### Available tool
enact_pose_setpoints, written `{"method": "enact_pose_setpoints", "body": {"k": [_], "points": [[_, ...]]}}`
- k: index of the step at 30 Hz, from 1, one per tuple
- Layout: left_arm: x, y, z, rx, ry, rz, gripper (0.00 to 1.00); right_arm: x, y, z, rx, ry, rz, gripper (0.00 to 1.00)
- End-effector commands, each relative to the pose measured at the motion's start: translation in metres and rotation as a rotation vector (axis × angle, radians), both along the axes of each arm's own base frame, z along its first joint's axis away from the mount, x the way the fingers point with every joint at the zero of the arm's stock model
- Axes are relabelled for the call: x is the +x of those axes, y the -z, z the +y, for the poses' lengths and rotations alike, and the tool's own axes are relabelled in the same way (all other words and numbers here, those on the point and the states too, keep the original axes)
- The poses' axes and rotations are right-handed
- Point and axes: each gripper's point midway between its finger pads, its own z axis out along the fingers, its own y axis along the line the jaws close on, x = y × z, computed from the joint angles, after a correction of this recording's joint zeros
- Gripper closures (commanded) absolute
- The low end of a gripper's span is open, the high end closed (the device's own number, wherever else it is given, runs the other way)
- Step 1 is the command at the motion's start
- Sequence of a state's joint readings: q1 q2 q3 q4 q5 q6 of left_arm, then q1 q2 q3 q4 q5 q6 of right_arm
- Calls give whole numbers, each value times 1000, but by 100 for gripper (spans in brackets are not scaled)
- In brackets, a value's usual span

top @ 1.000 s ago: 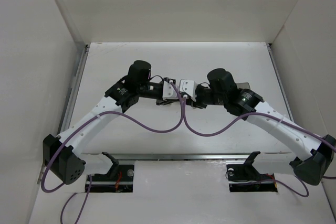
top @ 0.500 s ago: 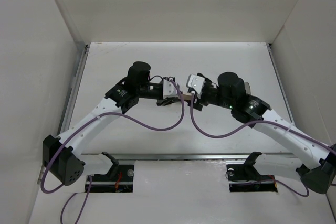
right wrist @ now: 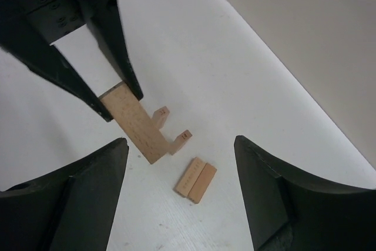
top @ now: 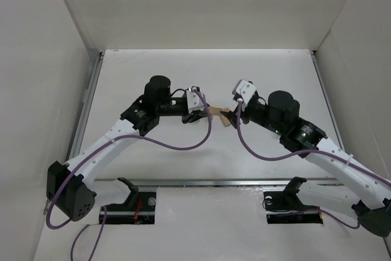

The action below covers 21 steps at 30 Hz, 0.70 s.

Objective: Build the wood block tower

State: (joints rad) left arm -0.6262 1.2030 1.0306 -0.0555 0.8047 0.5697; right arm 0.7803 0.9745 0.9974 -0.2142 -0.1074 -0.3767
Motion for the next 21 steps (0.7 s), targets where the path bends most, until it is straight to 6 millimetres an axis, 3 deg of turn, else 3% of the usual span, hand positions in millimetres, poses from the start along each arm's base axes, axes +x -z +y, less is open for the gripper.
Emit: {"method": "enact_pose_setpoints", "body": {"k": [1, 3, 5, 10, 14, 21], "points": [[5, -29, 4, -88, -53, -80, 100, 9, -31, -14, 161, 142, -8, 21], [11, -32, 4, -107, -87, -90, 100, 9, -34, -19, 211, 183, 12, 19], [15, -38, 5, -127, -113, -113, 100, 9, -47, -26, 319, 234, 37, 0], [19, -39, 7, -146, -137, -145, 100, 20, -70, -55, 589, 463, 139, 0], [23, -38, 9, -148, -153, -190, 100, 15, -74, -50, 660, 471, 261, 0], [34, -42, 15, -143, -201, -284, 100, 18, -44, -25, 742, 554, 589, 0]]}}
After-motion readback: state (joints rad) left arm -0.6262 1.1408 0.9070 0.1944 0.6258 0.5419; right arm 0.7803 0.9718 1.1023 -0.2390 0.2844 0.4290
